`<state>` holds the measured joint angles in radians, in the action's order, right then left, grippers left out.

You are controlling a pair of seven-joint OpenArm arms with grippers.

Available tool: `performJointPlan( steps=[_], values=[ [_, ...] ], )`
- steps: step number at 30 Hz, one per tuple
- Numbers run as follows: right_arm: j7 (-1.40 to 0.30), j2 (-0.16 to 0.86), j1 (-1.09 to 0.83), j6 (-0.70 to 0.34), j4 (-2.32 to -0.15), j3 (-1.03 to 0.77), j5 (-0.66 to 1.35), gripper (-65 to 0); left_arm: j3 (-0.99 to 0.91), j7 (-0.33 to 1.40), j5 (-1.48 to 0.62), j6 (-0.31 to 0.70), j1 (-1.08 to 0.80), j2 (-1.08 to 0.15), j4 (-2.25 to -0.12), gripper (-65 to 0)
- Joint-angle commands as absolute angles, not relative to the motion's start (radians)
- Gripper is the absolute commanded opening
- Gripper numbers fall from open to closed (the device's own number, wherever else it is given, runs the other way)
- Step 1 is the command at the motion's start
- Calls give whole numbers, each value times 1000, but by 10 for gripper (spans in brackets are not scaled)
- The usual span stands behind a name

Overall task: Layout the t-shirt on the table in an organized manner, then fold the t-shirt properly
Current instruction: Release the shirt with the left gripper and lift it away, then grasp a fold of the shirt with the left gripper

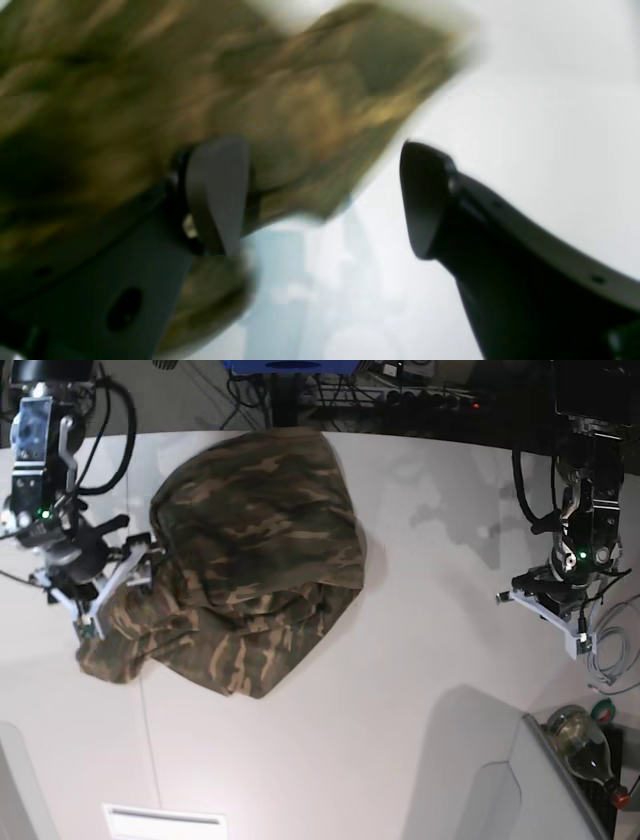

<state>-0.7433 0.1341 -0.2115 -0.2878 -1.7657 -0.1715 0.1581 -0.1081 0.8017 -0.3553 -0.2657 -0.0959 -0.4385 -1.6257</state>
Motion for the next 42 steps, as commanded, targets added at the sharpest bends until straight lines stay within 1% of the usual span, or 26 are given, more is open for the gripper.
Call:
performJointPlan(
  steps=[1, 4, 7, 12, 16, 17, 18, 19, 22, 23, 24, 25, 27, 29, 31, 34, 35, 40, 42],
  values=[
    [-722, 148, -226, -278, -1785, -166, 153, -203, -140, 786, -344, -246, -91, -449, -1643, -650],
    [-720, 111, -297, -278, -1770, -131, 148, -203, -176, 786, -344, -193, -91, -446, -1641, -650],
    [-694, 68, -341, -274, -1725, -130, 145, -203, -183, 786, -344, -193, -90, -447, -1644, -650],
    [-664, 39, -348, -272, -1609, -130, 145, -204, -176, 786, -344, -193, -85, -447, -1641, -650],
    [-633, 36, -335, -272, -1544, -128, 145, -213, -173, 786, -344, -191, -85, -447, -1643, -650],
    [-625, 36, -334, -272, -1532, -127, 145, -230, -171, 786, -344, -191, -82, -447, -1641, -650],
    [-622, 36, -334, -272, -1524, -130, 147, -267, -163, 786, -344, -191, -81, -447, -1641, -650],
    [-622, 36, -332, -272, -1521, -130, 147, -332, -147, 786, -344, -191, -81, -447, -1641, -650],
    [-625, 36, -329, -272, -1534, -131, 150, -617, -58, 786, -344, -191, -61, -449, -1647, -650],
    [-627, 38, -332, -272, -1552, -131, 150, -650, -12, 786, -344, -191, -44, -449, -1647, -650],
    [-630, 38, -338, -272, -1577, -131, 150, -644, 36, 786, -344, -191, -28, -449, -1644, -650],
    [-638, 38, -355, -272, -1609, -131, 148, -618, 101, 786, -344, -191, -2, -447, -1644, -650],
    [-670, 38, -381, -272, -1687, -131, 148, -650, 225, 786, -354, -191, 70, -423, -1641, -650],
    [-696, 38, -395, -272, -1736, -131, 147, -642, 312, 786, -346, -191, 145, -361, -1624, -650],
    [-711, 38, -403, -272, -1761, -131, 147, -642, 386, 786, -344, -191, 240, -268, -1535, -650],
    [-730, 38, -404, -272, -1762, -131, 145, -642, 479, 776, -344, -191, 392, -128, -1287, -650],
    [-733, 38, -406, -272, -1762, -131, 145, -642, 518, 743, -344, -191, 438, -82, -1194, -650],
    [-736, 38, -417, -272, -1767, -131, 145, -642, 753, 453, -354, -188, 628, 108, -641, -650],
    [-736, 38, -418, -272, -1767, -131, 145, -642, 811, 332, -354, -166, 667, 157, -438, -650]
  ],
)
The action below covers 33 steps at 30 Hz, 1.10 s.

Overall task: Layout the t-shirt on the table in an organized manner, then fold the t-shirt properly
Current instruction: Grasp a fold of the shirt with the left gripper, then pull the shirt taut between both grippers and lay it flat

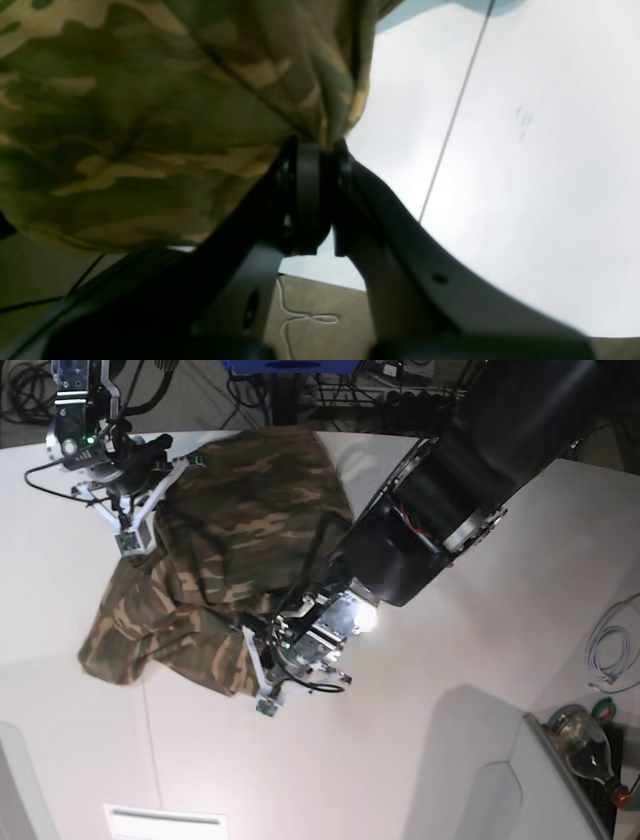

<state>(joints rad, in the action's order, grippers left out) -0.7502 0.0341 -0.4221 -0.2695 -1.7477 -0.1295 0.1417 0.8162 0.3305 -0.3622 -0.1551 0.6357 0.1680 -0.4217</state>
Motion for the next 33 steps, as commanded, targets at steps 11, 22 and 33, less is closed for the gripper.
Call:
performJointPlan(
  steps=[11, 22, 33],
  values=[
    [-826, 97, -311, -272, -1742, -331, 145, -642, 843, 232, -285, -185, 634, 53, -289, -650],
    [-989, 214, -1, -274, -1613, -318, 145, -642, 364, 532, -277, -188, 377, -203, -931, -650],
    [-995, 213, 85, -271, -1604, -196, 145, -642, 154, 705, -275, -188, 211, -199, -1417, -650]
  ],
)
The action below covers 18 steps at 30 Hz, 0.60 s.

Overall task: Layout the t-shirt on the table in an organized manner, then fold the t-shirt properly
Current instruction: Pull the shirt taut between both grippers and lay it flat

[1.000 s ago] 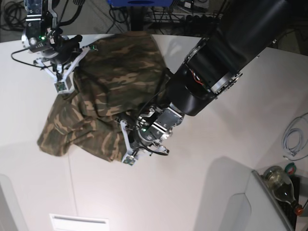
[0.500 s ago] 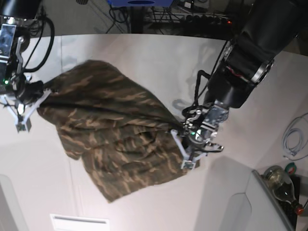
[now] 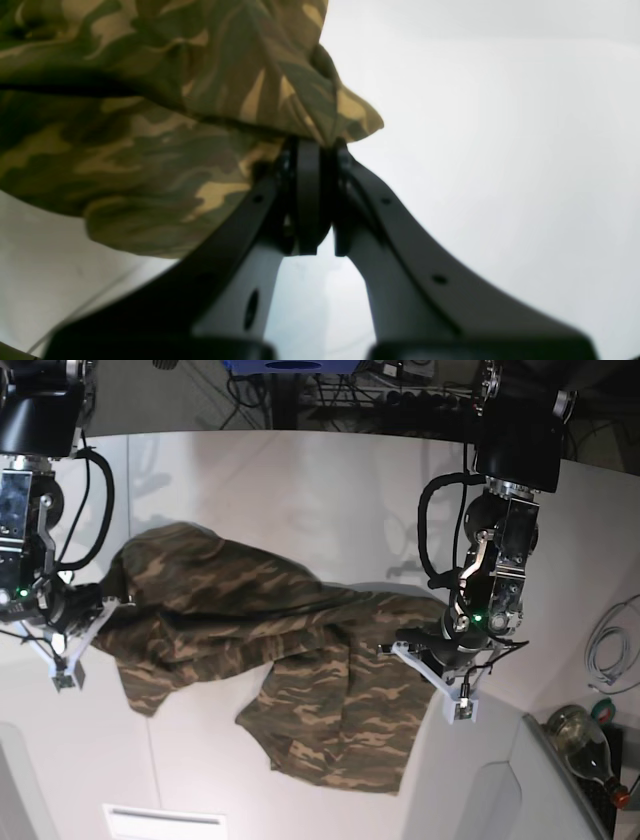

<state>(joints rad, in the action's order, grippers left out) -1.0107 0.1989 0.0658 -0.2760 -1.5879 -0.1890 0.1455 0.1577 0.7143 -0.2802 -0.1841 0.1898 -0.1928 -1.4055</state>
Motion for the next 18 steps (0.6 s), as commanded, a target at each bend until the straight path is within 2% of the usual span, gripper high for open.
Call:
performJointPlan(
  steps=[1, 4, 9, 13, 15, 18],
  values=[
    [-995, 213, 81, -271, -1603, -197, 145, -642, 162, 688, -275, -188, 239, -199, -1383, -650],
    [-989, 214, 44, -271, -1603, -197, 145, -642, 206, 541, -274, -188, 337, -168, -1165, -650],
    [-987, 211, 7, -271, -1603, -197, 145, -642, 423, 302, -275, -188, 564, -104, -662, -650],
    [-987, 217, 1, -271, -1603, -199, 145, -642, 519, 209, -277, -189, 680, -50, -334, -650],
    [-987, 219, 5, -271, -1596, -225, 145, -642, 535, 208, -277, -196, 696, -51, -278, -650],
    [-989, 219, 31, -271, -1557, -297, 145, -642, 533, 214, -277, -277, 644, -108, -348, -650]
  ],
)
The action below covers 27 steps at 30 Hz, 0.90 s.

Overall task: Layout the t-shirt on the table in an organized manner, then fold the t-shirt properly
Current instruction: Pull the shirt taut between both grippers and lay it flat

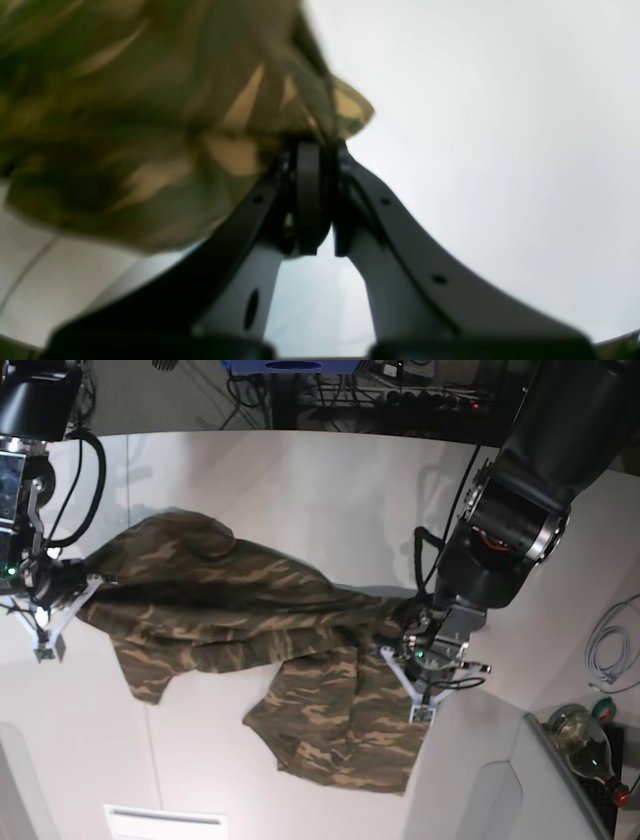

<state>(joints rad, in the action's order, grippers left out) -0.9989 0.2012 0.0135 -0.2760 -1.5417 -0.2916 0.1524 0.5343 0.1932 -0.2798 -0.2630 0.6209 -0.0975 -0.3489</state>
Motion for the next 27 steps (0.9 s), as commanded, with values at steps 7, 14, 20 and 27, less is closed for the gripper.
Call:
performJointPlan(
  steps=[7, 14, 20, 27],
  values=[
    [-987, 219, 42, -271, -1520, -323, 145, -642, 441, 341, -286, -450, 423, -245, -783, -650],
    [-987, 219, 38, -271, -1520, -321, 145, -642, 139, 542, -275, -461, 208, -234, -1277, -650],
    [-993, 219, 36, -271, -1520, -321, 145, -642, 271, 418, -274, -458, 444, -208, -964, -650],
    [-992, 217, 16, -271, -1523, -321, 145, -642, 552, 124, -277, -364, 730, -111, -254, -650]
  ],
)
